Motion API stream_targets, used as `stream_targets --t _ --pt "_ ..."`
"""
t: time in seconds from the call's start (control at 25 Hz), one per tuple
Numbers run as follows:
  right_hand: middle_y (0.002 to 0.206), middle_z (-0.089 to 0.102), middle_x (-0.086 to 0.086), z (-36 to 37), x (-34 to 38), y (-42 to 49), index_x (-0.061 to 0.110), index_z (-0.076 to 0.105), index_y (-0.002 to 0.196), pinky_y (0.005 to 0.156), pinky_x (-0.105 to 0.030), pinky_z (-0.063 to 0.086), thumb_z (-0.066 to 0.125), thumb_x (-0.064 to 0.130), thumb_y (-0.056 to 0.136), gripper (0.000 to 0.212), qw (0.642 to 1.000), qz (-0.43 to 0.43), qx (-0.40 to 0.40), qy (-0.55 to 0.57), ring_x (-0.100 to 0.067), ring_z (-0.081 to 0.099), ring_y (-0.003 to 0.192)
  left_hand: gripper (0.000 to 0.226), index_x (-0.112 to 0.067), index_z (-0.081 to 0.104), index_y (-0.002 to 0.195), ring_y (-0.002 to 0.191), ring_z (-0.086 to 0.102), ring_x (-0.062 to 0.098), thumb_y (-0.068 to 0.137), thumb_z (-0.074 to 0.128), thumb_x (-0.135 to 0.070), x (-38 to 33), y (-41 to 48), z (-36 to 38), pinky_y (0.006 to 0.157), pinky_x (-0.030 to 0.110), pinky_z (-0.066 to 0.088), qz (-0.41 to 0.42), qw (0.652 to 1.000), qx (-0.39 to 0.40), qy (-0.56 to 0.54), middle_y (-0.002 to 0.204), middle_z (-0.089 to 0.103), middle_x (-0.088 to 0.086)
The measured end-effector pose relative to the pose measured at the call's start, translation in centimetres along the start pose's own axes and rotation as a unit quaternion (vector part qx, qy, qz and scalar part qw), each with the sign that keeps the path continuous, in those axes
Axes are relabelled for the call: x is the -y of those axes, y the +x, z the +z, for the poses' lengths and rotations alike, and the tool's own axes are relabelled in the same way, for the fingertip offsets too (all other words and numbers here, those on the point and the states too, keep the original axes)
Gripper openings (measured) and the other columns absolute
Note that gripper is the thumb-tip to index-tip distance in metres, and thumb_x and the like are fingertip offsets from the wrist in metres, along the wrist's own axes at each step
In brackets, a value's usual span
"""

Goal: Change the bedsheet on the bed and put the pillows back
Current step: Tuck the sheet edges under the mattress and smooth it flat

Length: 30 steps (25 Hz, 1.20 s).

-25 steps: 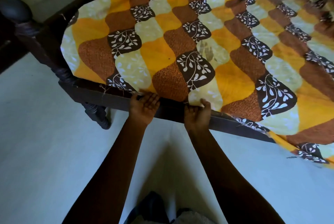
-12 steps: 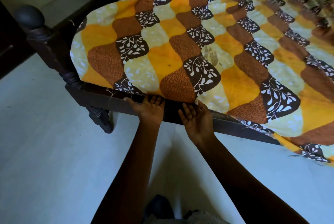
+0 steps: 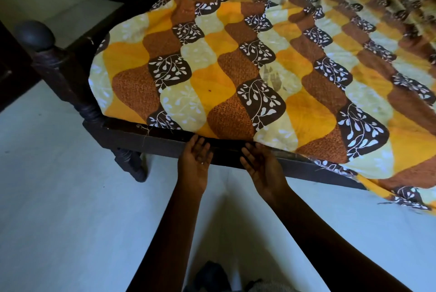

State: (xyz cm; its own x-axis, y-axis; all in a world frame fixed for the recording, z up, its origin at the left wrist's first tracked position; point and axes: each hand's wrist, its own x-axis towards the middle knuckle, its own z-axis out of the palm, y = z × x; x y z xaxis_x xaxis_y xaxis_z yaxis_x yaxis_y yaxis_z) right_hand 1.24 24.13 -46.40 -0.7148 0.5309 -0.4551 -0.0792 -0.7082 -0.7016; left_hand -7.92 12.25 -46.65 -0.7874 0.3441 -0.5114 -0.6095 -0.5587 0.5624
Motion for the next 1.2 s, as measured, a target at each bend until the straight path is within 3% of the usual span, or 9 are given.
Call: stream_targets --t 0.2,0.36,0.52,0.56,0.72,0.84,0.96,1.12,1.2 --pt "0.112 0.063 -0.002 -0.7 2.1 -2.3 0.022 0.057 0.115 0.087 -0.028 0.051 0.047 0.013 0.096 0.023 0.957 -0.115 0.051 -0.261 -0.016 0.06 0.103 0.03 -0.02 0.051 0.125 0.119 0.051 0.014 0.098 0.039 -0.018 0.4 -2.1 0.5 0.1 0.032 0.039 0.132 0.956 0.086 0.247 0.126 0.055 -0.003" --pt "0.132 0.053 -0.008 5.5 5.4 -0.8 0.013 0.05 0.131 0.099 -0.022 0.041 0.044 0.023 0.097 0.037 0.705 -0.398 0.184 -0.557 -0.011 0.048 0.118 0.026 -0.022 0.049 0.122 0.119 0.05 0.016 0.099 0.038 -0.019 -1.4 -1.3 0.3 0.102 0.035 0.036 0.146 0.97 0.024 0.193 0.12 0.055 -0.005" --pt "0.155 0.017 -0.015 13.5 4.2 4.2 0.01 0.023 0.147 0.115 -0.04 0.011 0.036 0.041 0.098 0.059 0.522 -0.346 0.136 -0.768 -0.027 0.016 0.143 0.027 -0.019 0.049 0.123 0.099 0.056 0.012 0.099 0.039 -0.019 -1.7 -0.9 -1.3 0.091 0.031 0.042 0.128 0.985 -0.044 0.11 0.128 0.052 0.006" --pt "0.155 0.017 -0.016 14.2 2.8 4.0 0.011 0.024 0.147 0.115 -0.038 0.011 0.037 0.039 0.098 0.058 0.514 -0.324 0.189 -0.771 -0.028 0.015 0.144 0.028 -0.018 0.048 0.125 0.101 0.056 0.015 0.099 0.038 -0.02 -1.3 -1.2 -1.9 0.093 0.033 0.041 0.12 0.986 -0.053 0.099 0.131 0.051 0.007" --pt "0.139 0.049 -0.01 13.4 -1.9 -1.4 0.008 0.048 0.134 0.104 -0.027 0.034 0.052 0.016 0.095 0.04 0.691 -0.276 0.386 -0.546 -0.018 0.046 0.128 0.026 -0.025 0.052 0.114 0.11 0.054 0.022 0.102 0.029 -0.02 0.9 -2.8 -3.1 0.096 0.037 0.04 0.101 0.992 -0.041 0.07 0.12 0.057 0.003" --pt "0.114 0.062 0.006 9.4 -1.8 -2.3 0.015 0.059 0.119 0.086 -0.019 0.048 0.051 0.012 0.095 0.026 0.859 -0.232 0.232 -0.393 0.002 0.058 0.101 0.026 -0.017 0.058 0.112 0.104 0.058 0.022 0.1 0.035 -0.018 1.5 -2.5 -2.6 0.091 0.035 0.045 0.093 0.994 -0.02 0.049 0.113 0.062 0.006" --pt "0.099 0.063 0.006 3.7 0.0 -1.5 0.017 0.062 0.104 0.077 -0.02 0.051 0.05 0.011 0.094 0.016 0.976 -0.102 0.064 -0.179 -0.007 0.061 0.092 0.025 -0.01 0.056 0.115 0.095 0.061 0.021 0.098 0.04 -0.019 1.3 -1.8 -0.4 0.081 0.03 0.049 0.059 0.998 -0.022 0.011 0.105 0.063 0.008" --pt "0.076 0.07 0.001 -0.7 1.0 -0.2 0.011 0.061 0.105 0.065 -0.02 0.057 0.051 0.015 0.094 0.015 0.997 0.006 -0.056 0.049 -0.007 0.067 0.071 0.048 -0.007 0.049 0.126 0.105 0.057 0.026 0.096 0.038 -0.043 1.5 -0.9 3.2 0.092 0.037 0.045 -0.028 0.999 0.006 -0.035 0.119 0.056 0.015" --pt "0.089 0.069 -0.004 -1.0 1.1 0.4 0.01 0.056 0.113 0.076 -0.024 0.056 0.047 0.016 0.095 0.021 0.992 -0.002 -0.055 0.114 -0.013 0.066 0.086 0.069 -0.006 0.041 0.135 0.12 0.047 0.03 0.092 0.031 -0.059 1.7 -0.3 3.9 0.101 0.041 0.037 -0.056 0.996 0.016 -0.063 0.13 0.048 0.017"
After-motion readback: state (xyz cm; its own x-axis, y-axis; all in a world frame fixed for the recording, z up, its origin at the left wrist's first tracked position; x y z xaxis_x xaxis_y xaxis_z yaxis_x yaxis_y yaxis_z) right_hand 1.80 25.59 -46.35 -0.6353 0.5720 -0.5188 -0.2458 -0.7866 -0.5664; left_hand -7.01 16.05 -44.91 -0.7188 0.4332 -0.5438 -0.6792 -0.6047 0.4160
